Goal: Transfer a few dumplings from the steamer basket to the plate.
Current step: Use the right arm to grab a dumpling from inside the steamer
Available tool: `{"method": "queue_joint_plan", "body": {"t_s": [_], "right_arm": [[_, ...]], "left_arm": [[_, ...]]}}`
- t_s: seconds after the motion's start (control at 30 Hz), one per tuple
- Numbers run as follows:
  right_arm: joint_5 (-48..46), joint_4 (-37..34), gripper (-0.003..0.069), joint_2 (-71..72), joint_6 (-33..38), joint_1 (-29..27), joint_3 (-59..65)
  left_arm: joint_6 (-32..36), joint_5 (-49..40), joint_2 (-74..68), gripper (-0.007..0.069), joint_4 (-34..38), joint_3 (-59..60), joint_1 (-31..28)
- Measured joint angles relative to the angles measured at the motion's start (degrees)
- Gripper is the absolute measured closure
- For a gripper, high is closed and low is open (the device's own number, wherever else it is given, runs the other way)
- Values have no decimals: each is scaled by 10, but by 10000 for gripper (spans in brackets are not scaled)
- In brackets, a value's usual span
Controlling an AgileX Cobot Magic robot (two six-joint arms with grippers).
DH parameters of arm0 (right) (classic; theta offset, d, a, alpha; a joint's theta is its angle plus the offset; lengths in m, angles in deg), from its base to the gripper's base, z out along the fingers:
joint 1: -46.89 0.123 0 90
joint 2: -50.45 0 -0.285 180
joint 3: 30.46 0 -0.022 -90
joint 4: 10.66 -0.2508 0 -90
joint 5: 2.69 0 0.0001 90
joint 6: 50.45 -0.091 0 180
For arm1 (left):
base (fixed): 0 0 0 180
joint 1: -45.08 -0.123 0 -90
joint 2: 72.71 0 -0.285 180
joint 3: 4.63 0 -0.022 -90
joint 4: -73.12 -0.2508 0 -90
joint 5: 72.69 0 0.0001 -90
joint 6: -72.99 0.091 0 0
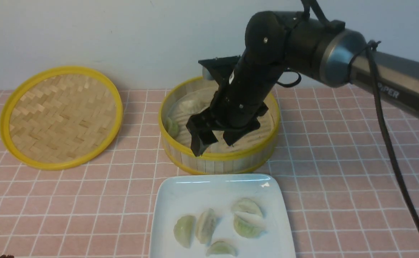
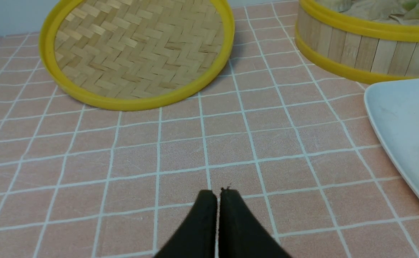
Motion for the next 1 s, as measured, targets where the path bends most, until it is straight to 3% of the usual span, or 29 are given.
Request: {"method": "queue_joint_plan", "body": {"t_s": [0.13,0.5,0.83,1.0], "right_arm": [[0,12,104,-1,-2,-10,-22],[226,150,111,-76,22,-48,-27],[310,206,111,-155,35,-48,-27],[319,199,134,-166,32,-48,-32]], "left_arm": [[0,0,0,631,0,0,0],[0,0,0,631,0,0,0],[0,0,0,631,0,0,0],[0,0,0,631,0,0,0]]}}
